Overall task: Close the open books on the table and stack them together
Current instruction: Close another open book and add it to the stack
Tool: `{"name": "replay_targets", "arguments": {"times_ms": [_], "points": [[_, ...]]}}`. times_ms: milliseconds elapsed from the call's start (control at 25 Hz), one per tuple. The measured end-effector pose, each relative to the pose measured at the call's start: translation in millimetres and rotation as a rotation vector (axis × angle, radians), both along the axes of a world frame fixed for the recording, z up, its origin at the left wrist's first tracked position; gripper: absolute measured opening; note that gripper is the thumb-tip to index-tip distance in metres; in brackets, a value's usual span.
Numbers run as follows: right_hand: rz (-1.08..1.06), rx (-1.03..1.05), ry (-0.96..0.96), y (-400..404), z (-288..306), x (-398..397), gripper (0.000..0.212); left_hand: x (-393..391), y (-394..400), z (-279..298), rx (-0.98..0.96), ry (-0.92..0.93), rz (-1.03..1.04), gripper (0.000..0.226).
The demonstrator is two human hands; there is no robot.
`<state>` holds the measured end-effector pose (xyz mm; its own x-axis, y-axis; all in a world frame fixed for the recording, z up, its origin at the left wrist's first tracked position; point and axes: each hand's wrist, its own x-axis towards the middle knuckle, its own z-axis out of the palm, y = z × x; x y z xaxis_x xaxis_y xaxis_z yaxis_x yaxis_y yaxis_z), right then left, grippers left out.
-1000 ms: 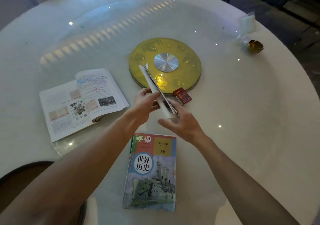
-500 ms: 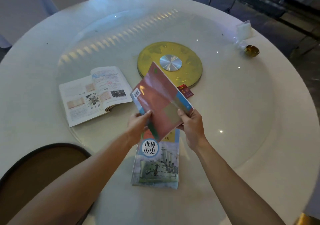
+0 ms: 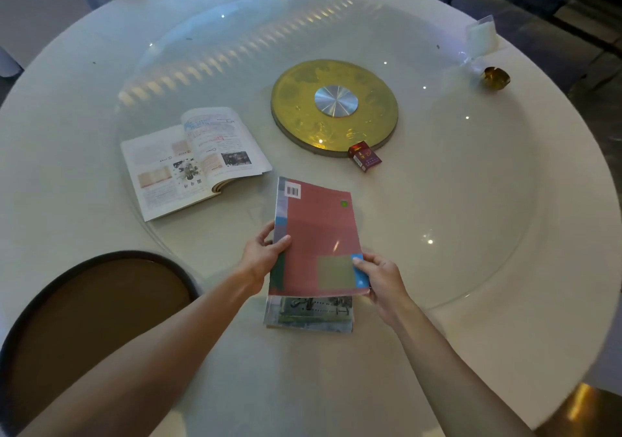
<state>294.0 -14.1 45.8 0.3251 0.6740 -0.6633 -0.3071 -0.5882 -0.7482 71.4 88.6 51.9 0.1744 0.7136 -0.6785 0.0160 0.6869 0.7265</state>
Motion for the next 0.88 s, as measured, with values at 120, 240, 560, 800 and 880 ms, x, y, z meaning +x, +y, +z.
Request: {"name": "replay_targets", "arguments": {"times_ms": [120, 240, 560, 800, 880], "points": [[0.060, -0.086, -0.123, -17, -18, -3, 0.011, 0, -18, -11, -0.004, 0.029, -0.026, 0.054], [0.101, -0.124, -0.142, -22, -22, -5, 0.012, -2, -25, -19, -0.010, 0.046, -0.011, 0.050], [0.094, 0.091, -0.207, 5, 10, 7, 0.021, -12, 6, 27, 0.148, -0.086, -0.070, 0.035], [0.016, 0.228, -0.251, 30, 39, 17, 0.024, -15, 12, 47, 0.245, -0.037, -0.014, 0.019], [-0.003, 0.185, -0.237, 30, 37, 17, 0.032, -18, 4, 39, 0.171, -0.009, -0.020, 0.019]]}}
